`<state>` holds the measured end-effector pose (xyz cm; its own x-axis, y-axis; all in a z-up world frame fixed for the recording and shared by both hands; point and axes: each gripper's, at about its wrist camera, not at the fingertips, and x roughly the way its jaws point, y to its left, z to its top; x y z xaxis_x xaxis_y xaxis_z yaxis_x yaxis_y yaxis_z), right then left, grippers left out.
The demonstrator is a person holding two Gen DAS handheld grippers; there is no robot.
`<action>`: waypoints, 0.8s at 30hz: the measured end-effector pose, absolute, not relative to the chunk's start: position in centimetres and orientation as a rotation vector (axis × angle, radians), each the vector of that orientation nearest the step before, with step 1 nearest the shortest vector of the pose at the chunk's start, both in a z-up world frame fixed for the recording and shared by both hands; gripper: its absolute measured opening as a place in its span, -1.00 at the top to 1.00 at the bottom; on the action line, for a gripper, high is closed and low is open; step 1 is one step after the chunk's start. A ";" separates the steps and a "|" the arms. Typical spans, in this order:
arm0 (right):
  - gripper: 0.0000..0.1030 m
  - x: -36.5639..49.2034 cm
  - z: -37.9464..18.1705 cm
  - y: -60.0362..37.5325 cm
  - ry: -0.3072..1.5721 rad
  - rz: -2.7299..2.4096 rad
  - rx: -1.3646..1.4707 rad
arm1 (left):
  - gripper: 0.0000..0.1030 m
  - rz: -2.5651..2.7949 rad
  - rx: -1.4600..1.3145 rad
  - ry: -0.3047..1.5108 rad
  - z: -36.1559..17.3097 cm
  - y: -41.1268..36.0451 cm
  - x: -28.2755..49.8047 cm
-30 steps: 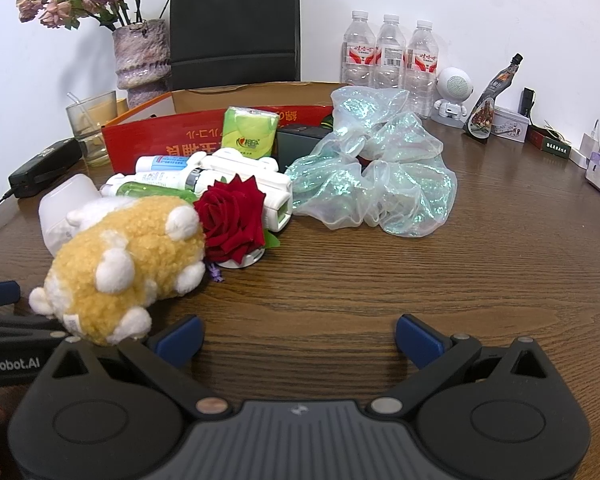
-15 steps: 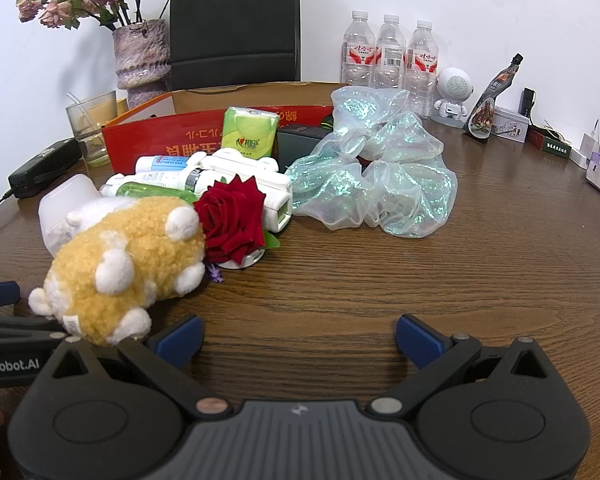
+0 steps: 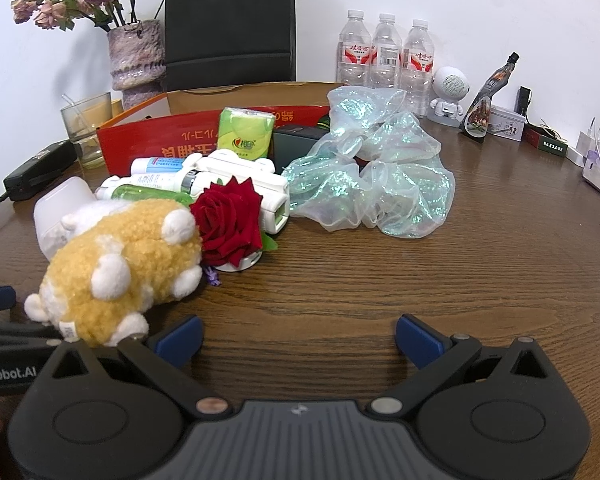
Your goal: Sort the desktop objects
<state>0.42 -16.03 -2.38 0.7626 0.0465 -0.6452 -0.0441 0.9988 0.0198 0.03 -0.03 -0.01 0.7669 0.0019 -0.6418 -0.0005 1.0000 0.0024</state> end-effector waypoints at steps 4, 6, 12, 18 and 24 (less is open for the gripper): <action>-1.00 0.4 -2.4 -16.1 0.702 0.057 0.002 | -1.00 0.001 0.002 0.697 0.0 0.0 0.0; -1.00 0.4 -2.4 -16.2 0.703 0.065 -0.001 | -1.00 0.001 0.002 0.697 0.0 0.0 0.0; -1.00 0.3 -2.4 -16.4 0.703 0.089 -0.010 | -1.00 0.001 0.002 0.697 0.0 0.0 0.0; -1.00 0.3 -2.4 -17.1 0.703 0.118 -0.020 | -1.00 0.001 0.002 0.697 -0.8 0.3 -0.3; -1.00 0.1 -2.4 -16.8 0.704 0.091 -0.018 | -1.00 0.002 0.007 0.697 -1.2 0.6 -0.4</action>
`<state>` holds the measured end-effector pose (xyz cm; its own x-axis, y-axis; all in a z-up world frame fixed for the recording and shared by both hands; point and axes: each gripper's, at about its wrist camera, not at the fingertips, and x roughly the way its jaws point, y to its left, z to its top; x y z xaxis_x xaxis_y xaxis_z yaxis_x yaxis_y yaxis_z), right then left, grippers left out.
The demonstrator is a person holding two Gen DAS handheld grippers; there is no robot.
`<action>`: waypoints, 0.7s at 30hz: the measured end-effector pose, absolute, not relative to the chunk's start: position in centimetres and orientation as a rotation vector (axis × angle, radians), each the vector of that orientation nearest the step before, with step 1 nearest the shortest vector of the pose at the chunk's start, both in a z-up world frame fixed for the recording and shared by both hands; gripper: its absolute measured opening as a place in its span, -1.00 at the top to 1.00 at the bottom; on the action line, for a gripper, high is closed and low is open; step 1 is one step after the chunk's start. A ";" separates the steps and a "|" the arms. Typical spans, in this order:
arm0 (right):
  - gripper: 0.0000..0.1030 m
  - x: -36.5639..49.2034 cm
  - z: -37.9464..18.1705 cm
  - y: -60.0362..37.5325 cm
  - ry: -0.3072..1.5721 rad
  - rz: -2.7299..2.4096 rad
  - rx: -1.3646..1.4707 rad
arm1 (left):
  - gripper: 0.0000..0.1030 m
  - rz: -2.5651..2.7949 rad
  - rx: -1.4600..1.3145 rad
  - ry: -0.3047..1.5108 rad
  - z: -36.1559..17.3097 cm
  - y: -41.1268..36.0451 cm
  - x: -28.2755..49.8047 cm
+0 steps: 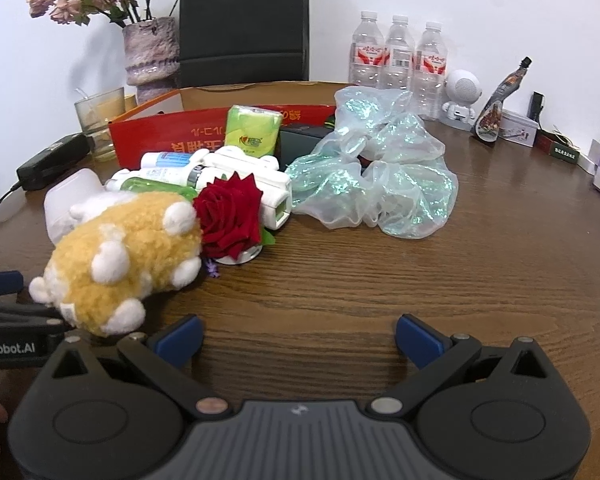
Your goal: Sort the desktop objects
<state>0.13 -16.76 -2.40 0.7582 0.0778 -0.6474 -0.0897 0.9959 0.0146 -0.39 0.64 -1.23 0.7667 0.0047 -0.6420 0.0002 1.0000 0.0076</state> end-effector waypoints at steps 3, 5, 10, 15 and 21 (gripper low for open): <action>-1.00 0.1 -2.4 -16.8 0.706 0.086 -0.016 | -1.00 0.002 0.008 0.697 -1.2 0.5 -0.4; -1.00 0.1 -2.4 -16.8 0.707 0.087 -0.015 | -1.00 0.002 0.008 0.698 -1.2 0.6 -0.5; -1.00 -0.5 -2.4 -17.1 0.710 0.110 -0.021 | -1.00 -0.025 0.047 0.670 -0.9 0.8 -2.8; -0.87 -3.0 0.5 -17.8 0.637 0.228 0.089 | -1.00 -0.062 0.026 0.544 1.7 4.1 -5.2; -0.86 -1.4 2.1 -13.3 0.620 0.351 0.134 | -1.00 0.004 -0.051 0.520 2.9 8.1 0.5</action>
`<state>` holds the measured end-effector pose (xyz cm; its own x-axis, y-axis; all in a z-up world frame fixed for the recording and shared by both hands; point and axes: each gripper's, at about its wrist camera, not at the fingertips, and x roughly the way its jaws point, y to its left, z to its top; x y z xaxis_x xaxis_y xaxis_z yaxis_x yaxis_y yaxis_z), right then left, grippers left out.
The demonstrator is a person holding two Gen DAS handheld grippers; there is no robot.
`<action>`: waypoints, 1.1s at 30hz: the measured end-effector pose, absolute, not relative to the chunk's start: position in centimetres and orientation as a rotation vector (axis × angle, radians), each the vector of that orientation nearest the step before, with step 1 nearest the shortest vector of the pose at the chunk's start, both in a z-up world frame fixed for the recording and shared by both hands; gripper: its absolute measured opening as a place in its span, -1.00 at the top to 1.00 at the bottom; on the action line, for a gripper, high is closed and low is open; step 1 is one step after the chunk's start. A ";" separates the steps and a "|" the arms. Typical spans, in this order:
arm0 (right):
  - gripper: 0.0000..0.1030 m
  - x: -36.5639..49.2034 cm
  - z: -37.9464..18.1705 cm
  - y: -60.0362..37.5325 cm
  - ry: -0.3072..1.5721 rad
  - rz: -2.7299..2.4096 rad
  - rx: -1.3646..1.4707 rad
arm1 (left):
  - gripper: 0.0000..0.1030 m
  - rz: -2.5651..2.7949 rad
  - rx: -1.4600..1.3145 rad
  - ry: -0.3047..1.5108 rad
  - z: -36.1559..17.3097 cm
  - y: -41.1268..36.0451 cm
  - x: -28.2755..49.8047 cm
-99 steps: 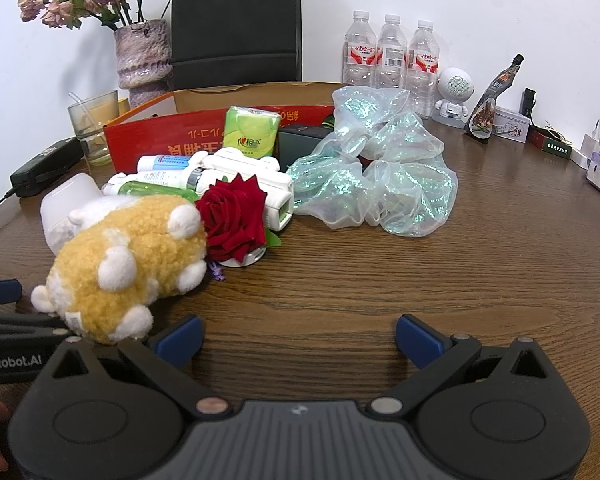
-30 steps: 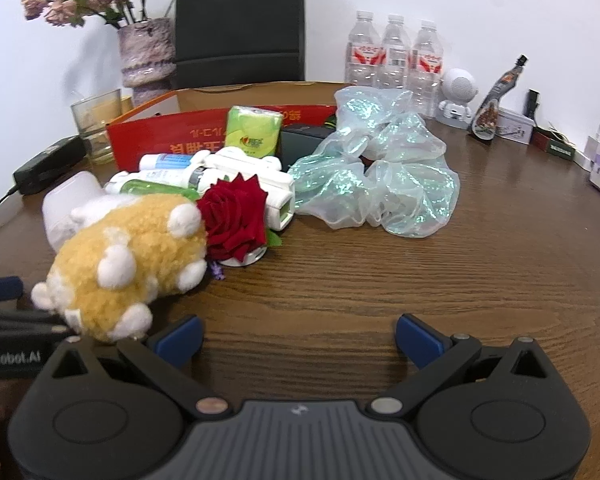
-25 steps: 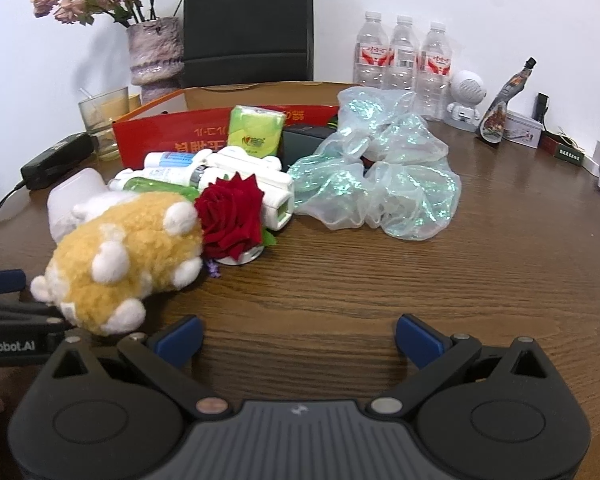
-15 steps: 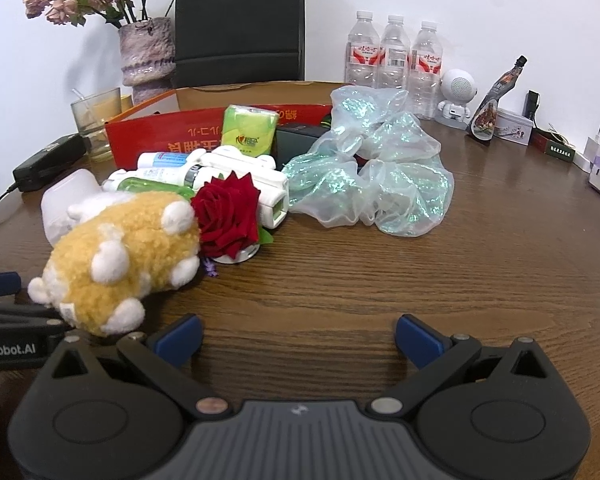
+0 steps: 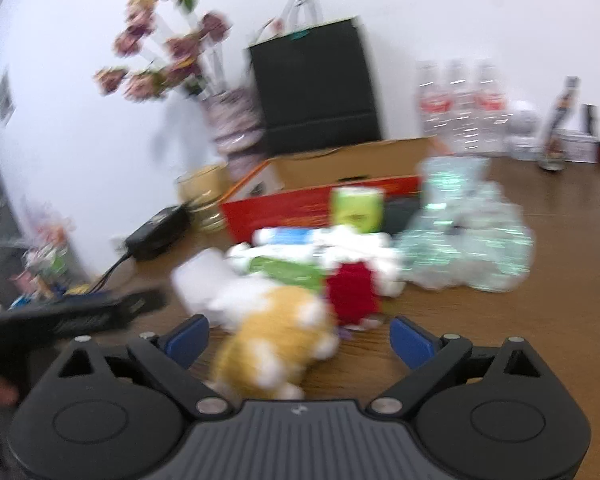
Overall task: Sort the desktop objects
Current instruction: 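Grasp the white-and-yellow plush toy with the right tool while the left tool grasps the frosted plastic box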
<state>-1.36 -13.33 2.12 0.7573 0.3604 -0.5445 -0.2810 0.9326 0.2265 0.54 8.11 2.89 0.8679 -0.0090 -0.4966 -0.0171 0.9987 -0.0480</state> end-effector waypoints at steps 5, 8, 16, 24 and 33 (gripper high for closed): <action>0.12 0.5 0.1 -11.0 0.715 0.342 0.117 | -1.00 0.017 0.139 0.509 2.3 6.5 2.5; 0.15 -1.5 1.0 -12.3 0.703 0.362 0.057 | -1.00 -0.070 0.164 0.517 1.7 5.9 3.4; 0.05 -4.8 0.9 -19.3 0.704 0.218 0.052 | -1.00 -0.051 0.184 0.595 0.3 3.7 7.4; 0.07 -3.8 -0.4 -19.1 0.694 0.236 0.060 | 0.32 -0.054 0.266 0.519 0.9 2.6 2.3; 0.01 -5.3 0.4 -18.6 0.701 0.295 0.039 | -0.87 0.019 0.111 0.573 0.5 5.2 -2.2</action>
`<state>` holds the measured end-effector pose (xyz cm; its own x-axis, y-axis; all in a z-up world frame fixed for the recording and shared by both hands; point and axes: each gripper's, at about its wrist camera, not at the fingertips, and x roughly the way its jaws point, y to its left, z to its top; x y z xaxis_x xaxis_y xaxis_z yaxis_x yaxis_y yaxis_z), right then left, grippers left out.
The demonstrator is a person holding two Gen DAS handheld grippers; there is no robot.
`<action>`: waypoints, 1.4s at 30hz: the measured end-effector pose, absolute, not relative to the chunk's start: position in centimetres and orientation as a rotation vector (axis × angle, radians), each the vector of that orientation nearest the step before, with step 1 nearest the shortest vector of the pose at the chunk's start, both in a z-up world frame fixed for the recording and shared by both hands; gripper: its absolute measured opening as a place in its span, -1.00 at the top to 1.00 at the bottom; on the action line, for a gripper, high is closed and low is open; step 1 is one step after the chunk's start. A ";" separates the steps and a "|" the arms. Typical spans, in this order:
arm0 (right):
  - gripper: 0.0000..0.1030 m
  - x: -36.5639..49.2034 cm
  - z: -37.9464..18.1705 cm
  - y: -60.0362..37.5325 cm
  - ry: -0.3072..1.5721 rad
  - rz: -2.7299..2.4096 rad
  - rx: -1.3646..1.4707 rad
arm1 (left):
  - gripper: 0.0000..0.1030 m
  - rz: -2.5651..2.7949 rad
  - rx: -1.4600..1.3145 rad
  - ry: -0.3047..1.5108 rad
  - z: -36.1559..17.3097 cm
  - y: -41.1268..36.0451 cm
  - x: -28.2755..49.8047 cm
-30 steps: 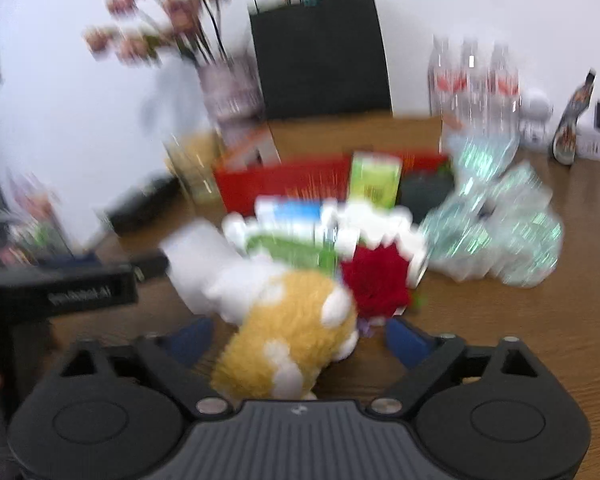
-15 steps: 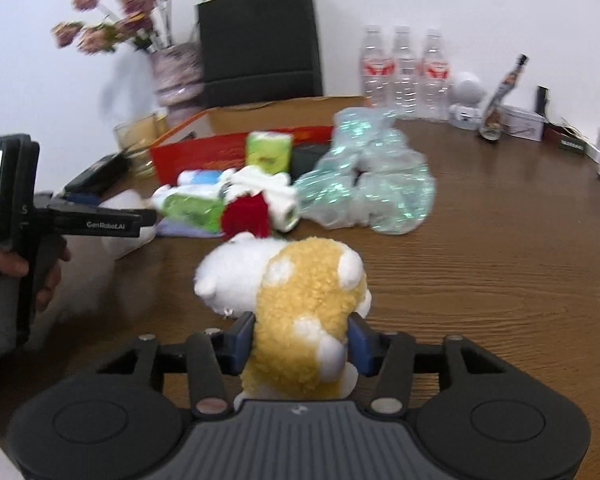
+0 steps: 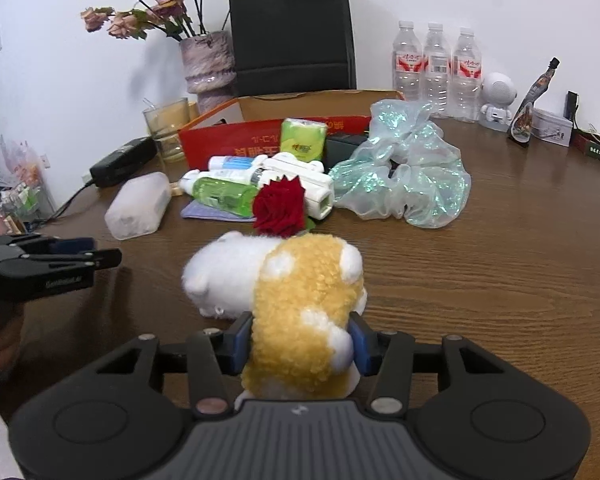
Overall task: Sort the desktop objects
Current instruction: 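Grasp the white-and-yellow plush toy with the right tool while the left tool grasps the frosted plastic box, then carry both items into the cardboard box and open both tools to release them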
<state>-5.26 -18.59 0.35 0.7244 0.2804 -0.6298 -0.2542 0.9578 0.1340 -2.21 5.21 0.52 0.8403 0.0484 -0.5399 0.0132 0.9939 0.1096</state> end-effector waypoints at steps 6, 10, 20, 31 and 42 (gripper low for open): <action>-0.05 -4.1 0.7 -18.0 0.690 0.261 0.053 | -1.00 0.137 0.105 0.575 0.6 2.6 3.3; -0.55 -3.6 1.2 -17.2 0.663 0.262 0.006 | -0.35 0.217 0.074 0.618 -0.6 2.8 4.9; 0.05 -2.5 -0.8 -16.4 0.732 0.273 -0.037 | -0.33 -0.026 0.043 0.617 -0.2 4.5 -4.8; 0.12 -4.3 -0.4 -16.3 0.721 0.260 -0.024 | -0.29 -0.043 0.101 0.596 -0.3 2.2 -6.6; 0.13 -1.0 8.3 -20.3 0.467 0.265 0.076 | -0.28 -0.141 -0.023 0.425 10.1 4.3 -0.5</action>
<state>-1.00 -20.26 8.32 0.8594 0.2693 -0.4348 -0.2346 0.9630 0.1328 -0.47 4.34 10.07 0.9016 -0.1408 -0.4090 0.1312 0.9900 -0.0515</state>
